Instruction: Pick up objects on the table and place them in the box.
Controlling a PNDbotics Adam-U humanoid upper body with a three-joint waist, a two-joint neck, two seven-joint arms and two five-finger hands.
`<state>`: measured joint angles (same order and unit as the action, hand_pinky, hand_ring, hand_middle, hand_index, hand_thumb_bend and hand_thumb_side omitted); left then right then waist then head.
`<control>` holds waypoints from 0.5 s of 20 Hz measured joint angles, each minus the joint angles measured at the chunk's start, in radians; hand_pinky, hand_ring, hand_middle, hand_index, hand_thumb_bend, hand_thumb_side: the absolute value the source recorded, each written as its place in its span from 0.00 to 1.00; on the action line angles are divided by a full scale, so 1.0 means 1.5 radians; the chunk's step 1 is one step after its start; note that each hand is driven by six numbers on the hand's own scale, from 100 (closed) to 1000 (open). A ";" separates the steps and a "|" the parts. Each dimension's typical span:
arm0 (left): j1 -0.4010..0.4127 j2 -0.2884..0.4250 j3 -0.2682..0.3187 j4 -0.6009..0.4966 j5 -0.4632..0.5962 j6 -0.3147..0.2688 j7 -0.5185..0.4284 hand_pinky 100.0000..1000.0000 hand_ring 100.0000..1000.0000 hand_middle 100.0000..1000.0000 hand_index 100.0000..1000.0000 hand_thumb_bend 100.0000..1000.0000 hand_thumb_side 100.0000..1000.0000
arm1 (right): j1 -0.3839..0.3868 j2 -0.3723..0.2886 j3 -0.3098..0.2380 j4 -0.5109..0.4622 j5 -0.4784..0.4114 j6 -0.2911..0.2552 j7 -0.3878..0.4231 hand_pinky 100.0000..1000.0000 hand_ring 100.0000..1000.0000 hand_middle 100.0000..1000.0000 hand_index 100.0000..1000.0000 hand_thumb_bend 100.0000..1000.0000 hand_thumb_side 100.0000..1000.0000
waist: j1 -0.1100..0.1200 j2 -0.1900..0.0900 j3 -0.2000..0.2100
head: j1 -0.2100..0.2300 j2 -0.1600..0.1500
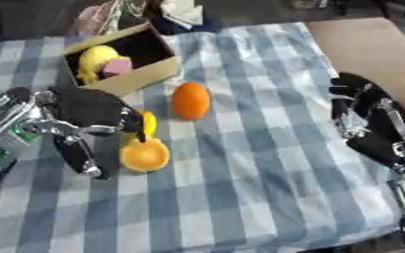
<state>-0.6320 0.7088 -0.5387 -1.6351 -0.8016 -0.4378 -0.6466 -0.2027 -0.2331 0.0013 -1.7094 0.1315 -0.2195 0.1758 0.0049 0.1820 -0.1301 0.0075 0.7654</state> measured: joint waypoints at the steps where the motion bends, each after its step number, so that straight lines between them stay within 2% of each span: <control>1: 0.001 -0.006 0.000 0.007 -0.011 -0.003 0.009 0.74 0.69 0.68 0.78 0.44 0.11 | 0.000 0.000 0.000 0.000 0.000 0.000 0.000 0.78 0.83 0.81 0.89 0.00 0.30 | 0.000 0.000 0.000 | 0.000 0.000; 3: 0.005 -0.016 0.000 0.021 -0.027 -0.007 0.029 0.73 0.67 0.65 0.76 0.43 0.10 | 0.000 0.000 0.000 0.000 0.000 0.000 0.000 0.78 0.83 0.81 0.89 0.00 0.30 | 0.000 0.000 0.000 | 0.000 0.000; 5: 0.008 -0.027 -0.001 0.032 -0.038 -0.009 0.056 0.70 0.59 0.56 0.69 0.39 0.01 | 0.000 0.000 0.000 0.000 0.000 0.000 0.000 0.78 0.83 0.81 0.89 0.00 0.30 | 0.000 0.000 0.000 | -0.001 0.000; 6: 0.010 -0.031 -0.001 0.036 -0.044 -0.008 0.074 0.67 0.55 0.51 0.65 0.32 0.00 | 0.000 0.001 0.000 -0.001 0.000 0.000 0.000 0.78 0.83 0.81 0.89 0.00 0.30 | 0.000 0.000 0.000 | -0.001 0.000; 7: 0.011 -0.035 0.000 0.040 -0.052 -0.005 0.095 0.66 0.54 0.50 0.64 0.32 0.00 | 0.000 0.001 0.000 -0.001 0.000 0.000 0.000 0.78 0.83 0.81 0.89 0.00 0.30 | 0.000 0.000 0.000 | -0.001 0.000; 8: 0.012 -0.038 0.000 0.043 -0.061 -0.002 0.119 0.63 0.48 0.44 0.58 0.26 0.00 | 0.000 0.001 0.000 -0.001 0.000 0.000 0.000 0.78 0.83 0.81 0.89 0.00 0.30 | 0.000 0.000 0.000 | -0.001 0.000; 9: 0.012 -0.041 0.000 0.047 -0.070 0.002 0.148 0.62 0.46 0.42 0.56 0.23 0.00 | 0.000 0.001 0.000 -0.001 0.000 0.000 0.000 0.78 0.83 0.81 0.89 0.00 0.30 | 0.000 0.000 0.000 | -0.001 0.000; 10: 0.014 -0.043 0.000 0.049 -0.077 0.007 0.174 0.58 0.41 0.37 0.50 0.14 0.00 | 0.000 0.001 0.000 -0.001 0.000 0.000 0.000 0.78 0.83 0.81 0.89 0.00 0.30 | 0.000 0.000 0.000 | -0.001 0.000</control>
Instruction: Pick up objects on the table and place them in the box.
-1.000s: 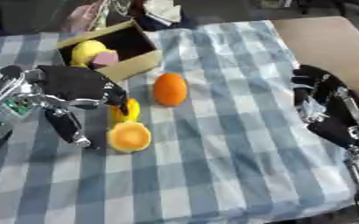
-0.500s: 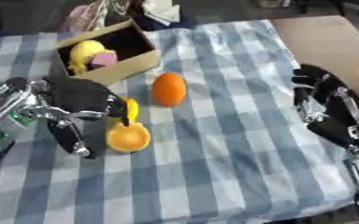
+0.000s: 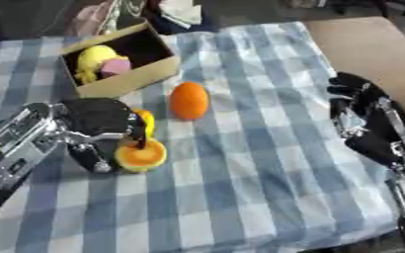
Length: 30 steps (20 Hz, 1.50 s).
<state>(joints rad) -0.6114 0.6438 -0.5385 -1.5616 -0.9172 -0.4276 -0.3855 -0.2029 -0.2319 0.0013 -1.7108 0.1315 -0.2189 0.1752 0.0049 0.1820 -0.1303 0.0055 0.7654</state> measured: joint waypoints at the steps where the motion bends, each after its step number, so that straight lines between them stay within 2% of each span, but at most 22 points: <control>1: 0.002 -0.002 0.000 0.002 -0.008 0.006 0.033 0.58 0.41 0.36 0.50 0.13 0.00 | 0.000 0.000 0.000 0.000 0.000 0.000 0.000 0.78 0.83 0.81 0.89 0.00 0.30 | 0.000 0.000 0.000 | 0.000 0.000; 2: 0.002 -0.002 0.000 0.005 -0.015 0.012 0.064 0.56 0.38 0.32 0.45 0.06 0.00 | 0.000 0.000 0.000 0.000 0.000 0.000 0.000 0.78 0.83 0.81 0.89 0.00 0.30 | 0.000 0.001 0.000 | 0.000 0.000; 5: 0.003 -0.005 0.000 0.012 -0.029 0.025 0.142 0.55 0.36 0.29 0.42 0.03 0.00 | 0.000 0.000 0.000 0.000 0.000 0.001 -0.001 0.78 0.83 0.81 0.89 0.00 0.30 | 0.000 0.002 0.000 | 0.000 0.000; 7: 0.004 -0.005 0.001 0.013 -0.028 0.032 0.172 0.56 0.36 0.29 0.42 0.03 0.00 | 0.000 0.000 0.000 0.000 0.000 0.002 -0.002 0.78 0.83 0.81 0.89 0.00 0.30 | 0.000 0.002 0.000 | -0.002 0.000; 12: 0.000 0.027 0.029 -0.027 0.023 0.068 0.168 0.56 0.36 0.30 0.43 0.04 0.00 | 0.000 0.000 0.000 0.000 0.000 0.003 -0.004 0.78 0.83 0.81 0.89 0.00 0.30 | 0.000 0.002 0.001 | -0.005 0.000; 17: -0.036 0.047 0.079 -0.031 0.076 0.163 0.143 0.56 0.37 0.31 0.43 0.07 0.00 | 0.001 0.000 0.000 0.000 0.000 0.003 -0.004 0.78 0.83 0.81 0.89 0.00 0.30 | 0.000 0.002 0.004 | -0.006 0.000; 22: -0.103 0.016 0.120 0.069 0.048 0.250 0.153 0.56 0.37 0.32 0.45 0.12 0.00 | 0.001 0.000 0.001 0.000 -0.001 0.003 -0.003 0.78 0.83 0.81 0.89 0.00 0.30 | 0.000 0.002 0.002 | -0.006 0.000; 30: -0.184 -0.092 0.197 0.309 -0.062 0.326 0.206 0.59 0.42 0.38 0.52 0.15 0.00 | 0.006 0.001 0.008 0.000 -0.006 0.004 0.002 0.78 0.83 0.81 0.89 0.00 0.31 | 0.000 0.002 -0.011 | -0.001 0.000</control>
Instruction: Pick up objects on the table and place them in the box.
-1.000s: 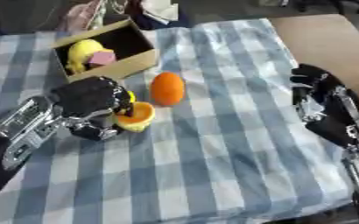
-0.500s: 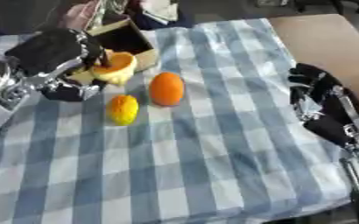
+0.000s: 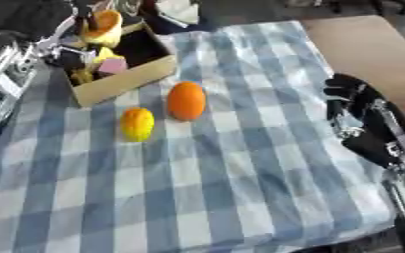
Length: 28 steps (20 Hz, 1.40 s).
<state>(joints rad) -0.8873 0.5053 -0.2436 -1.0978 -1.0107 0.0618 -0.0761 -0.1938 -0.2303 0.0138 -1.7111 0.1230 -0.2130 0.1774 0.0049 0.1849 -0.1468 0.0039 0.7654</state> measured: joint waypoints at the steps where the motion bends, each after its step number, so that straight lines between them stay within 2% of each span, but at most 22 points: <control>1: -0.004 -0.011 0.011 0.027 -0.009 0.009 0.008 0.60 0.44 0.40 0.54 0.16 0.00 | 0.000 0.000 0.000 0.000 -0.001 0.000 0.001 0.78 0.83 0.81 0.89 0.00 0.31 | 0.000 0.000 -0.002 | 0.002 0.000; 3: -0.011 -0.028 0.031 0.074 -0.020 0.025 0.025 0.62 0.49 0.45 0.62 0.23 0.00 | 0.000 0.000 0.002 0.000 -0.001 -0.001 0.002 0.78 0.83 0.81 0.89 0.00 0.31 | 0.000 0.000 -0.005 | 0.004 0.000; 5: -0.015 -0.038 0.044 0.109 -0.024 0.036 0.036 0.66 0.57 0.57 0.75 0.35 0.19 | 0.000 0.001 0.004 0.000 -0.002 0.000 0.003 0.78 0.83 0.81 0.89 0.00 0.31 | 0.000 0.000 -0.006 | 0.005 0.000; 6: -0.015 -0.039 0.048 0.120 -0.025 0.038 0.039 0.68 0.59 0.61 0.78 0.40 0.25 | 0.000 0.001 0.004 0.000 -0.002 0.000 0.004 0.78 0.83 0.81 0.89 0.00 0.31 | 0.000 0.000 -0.006 | 0.005 0.000; 9: -0.014 -0.038 0.051 0.128 -0.022 0.034 0.038 0.73 0.68 0.71 0.83 0.47 0.37 | 0.000 0.002 0.004 0.000 -0.002 0.000 0.004 0.78 0.83 0.81 0.89 0.00 0.31 | 0.000 0.000 -0.006 | 0.005 0.000; 11: -0.010 -0.035 0.050 0.118 -0.015 0.027 0.028 0.75 0.70 0.73 0.84 0.48 0.40 | 0.000 0.003 0.004 0.000 -0.002 0.000 0.004 0.78 0.83 0.81 0.89 0.00 0.31 | 0.000 0.000 -0.004 | 0.003 0.000; 15: 0.004 -0.007 0.048 0.055 0.016 0.015 0.003 0.74 0.67 0.69 0.81 0.48 0.40 | 0.000 0.004 0.003 0.000 -0.002 0.000 0.003 0.78 0.83 0.81 0.89 0.00 0.31 | 0.000 0.000 0.001 | -0.001 0.000; 19: 0.025 0.040 0.035 -0.056 0.067 -0.008 -0.039 0.72 0.64 0.64 0.78 0.46 0.36 | 0.000 0.004 0.002 0.000 -0.002 0.000 0.001 0.78 0.83 0.81 0.89 0.00 0.31 | 0.000 0.000 0.006 | -0.005 0.000; 23: 0.058 0.086 0.004 -0.173 0.144 -0.076 -0.122 0.74 0.65 0.65 0.78 0.43 0.30 | 0.000 0.004 -0.001 0.000 -0.001 0.002 -0.002 0.78 0.83 0.80 0.89 0.00 0.31 | 0.004 0.000 0.008 | -0.010 0.000; 25: 0.074 0.108 -0.018 -0.224 0.188 -0.123 -0.186 0.74 0.64 0.65 0.78 0.42 0.28 | 0.000 0.004 -0.001 0.000 -0.001 0.003 -0.004 0.78 0.83 0.80 0.89 0.00 0.31 | 0.004 0.000 0.008 | -0.011 0.000; 28: 0.089 0.133 -0.054 -0.276 0.234 -0.168 -0.281 0.74 0.65 0.66 0.79 0.40 0.24 | 0.000 0.004 -0.001 0.000 -0.001 0.004 -0.008 0.78 0.83 0.80 0.89 0.00 0.30 | 0.004 0.000 0.007 | -0.011 0.000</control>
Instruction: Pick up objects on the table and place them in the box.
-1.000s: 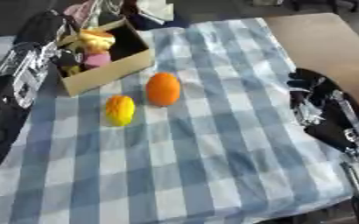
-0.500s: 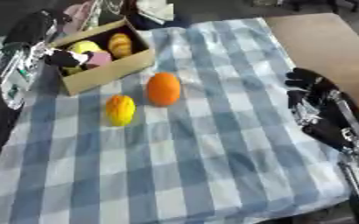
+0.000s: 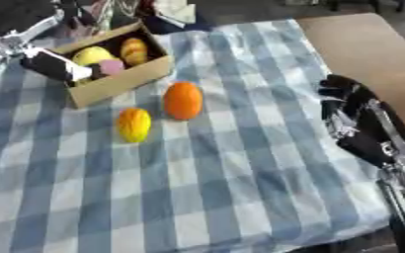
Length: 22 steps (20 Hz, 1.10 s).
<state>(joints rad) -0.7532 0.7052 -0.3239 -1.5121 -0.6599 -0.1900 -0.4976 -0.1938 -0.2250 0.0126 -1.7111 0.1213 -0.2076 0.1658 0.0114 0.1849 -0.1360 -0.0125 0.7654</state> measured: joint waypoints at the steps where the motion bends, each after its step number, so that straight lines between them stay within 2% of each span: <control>1: 0.004 0.005 -0.013 -0.011 0.009 -0.011 -0.026 0.74 0.66 0.66 0.79 0.41 0.23 | 0.000 0.000 0.000 0.000 0.000 0.000 -0.001 0.78 0.83 0.80 0.89 0.00 0.30 | 0.000 0.000 -0.001 | 0.000 0.000; 5: 0.012 0.011 -0.063 -0.023 0.022 -0.040 -0.104 0.73 0.66 0.67 0.79 0.39 0.20 | 0.000 0.000 0.000 0.000 0.000 0.001 -0.003 0.78 0.83 0.80 0.89 0.00 0.31 | 0.001 0.000 -0.004 | 0.000 0.000; 10: 0.016 -0.007 -0.092 0.004 -0.001 -0.054 -0.138 0.73 0.66 0.68 0.80 0.35 0.16 | 0.000 0.000 0.000 0.000 0.000 0.001 -0.003 0.78 0.83 0.80 0.89 0.00 0.31 | 0.001 0.000 -0.006 | 0.000 0.000; 18: 0.016 -0.053 -0.106 0.061 -0.073 -0.064 -0.110 0.72 0.64 0.65 0.79 0.33 0.07 | -0.001 0.000 0.000 0.000 0.000 0.001 -0.003 0.78 0.83 0.80 0.89 0.00 0.31 | 0.001 0.000 -0.006 | -0.001 0.000; 20: 0.016 -0.061 -0.107 0.068 -0.094 -0.066 -0.088 0.69 0.60 0.61 0.76 0.32 0.00 | -0.001 0.000 0.000 0.000 0.000 0.001 -0.003 0.78 0.83 0.80 0.89 0.00 0.31 | 0.001 0.000 -0.006 | -0.001 0.000; 22: 0.016 -0.067 -0.110 0.072 -0.119 -0.065 -0.056 0.67 0.56 0.57 0.73 0.32 0.00 | -0.001 0.000 0.000 0.000 0.000 0.001 -0.003 0.78 0.83 0.80 0.89 0.00 0.31 | 0.001 0.000 -0.006 | -0.002 0.000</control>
<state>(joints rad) -0.7288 0.6049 -0.4886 -1.4045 -0.8390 -0.2875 -0.5822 -0.1948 -0.2249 0.0129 -1.7112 0.1213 -0.2058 0.1615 0.0126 0.1849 -0.1454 -0.0153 0.7654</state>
